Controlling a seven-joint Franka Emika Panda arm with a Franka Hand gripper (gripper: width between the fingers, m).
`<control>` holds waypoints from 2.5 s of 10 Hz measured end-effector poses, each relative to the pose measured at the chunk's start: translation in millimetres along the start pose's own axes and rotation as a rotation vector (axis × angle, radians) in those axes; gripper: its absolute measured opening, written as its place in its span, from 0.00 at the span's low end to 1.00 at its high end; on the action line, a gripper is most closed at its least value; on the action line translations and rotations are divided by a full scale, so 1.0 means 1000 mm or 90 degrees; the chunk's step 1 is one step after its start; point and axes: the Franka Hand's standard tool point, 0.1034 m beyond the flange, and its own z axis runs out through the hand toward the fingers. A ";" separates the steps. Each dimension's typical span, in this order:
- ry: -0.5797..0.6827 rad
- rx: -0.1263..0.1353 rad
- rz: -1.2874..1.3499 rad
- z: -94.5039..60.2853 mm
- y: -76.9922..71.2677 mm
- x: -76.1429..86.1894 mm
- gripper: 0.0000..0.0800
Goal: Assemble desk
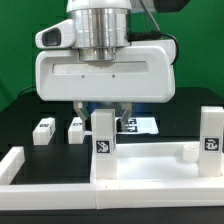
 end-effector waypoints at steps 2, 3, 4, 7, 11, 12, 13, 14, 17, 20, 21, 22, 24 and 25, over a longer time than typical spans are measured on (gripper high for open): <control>0.000 0.000 0.080 0.000 0.001 0.000 0.36; 0.001 -0.001 0.141 0.000 0.001 0.000 0.36; 0.003 -0.006 0.225 0.000 0.002 0.000 0.36; -0.014 0.012 0.554 0.000 0.005 -0.001 0.36; -0.021 0.041 0.872 0.001 0.001 -0.005 0.36; -0.023 0.041 0.910 0.001 0.000 -0.005 0.36; -0.022 0.041 0.898 0.001 0.000 -0.005 0.37; -0.021 0.038 0.827 0.001 0.001 -0.006 0.37; -0.032 0.036 0.549 -0.002 0.001 -0.006 0.80; -0.032 0.037 0.410 -0.001 0.003 -0.006 0.81; -0.031 0.038 0.379 -0.001 0.003 -0.006 0.81; -0.029 0.039 0.323 -0.001 0.003 -0.006 0.81; -0.017 0.023 0.083 -0.001 -0.002 -0.006 0.81; -0.015 0.024 0.024 0.001 -0.002 -0.006 0.81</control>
Offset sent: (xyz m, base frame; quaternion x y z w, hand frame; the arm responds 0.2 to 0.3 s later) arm -0.0099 -0.0046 -0.0021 -0.0623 0.0229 0.2309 0.9707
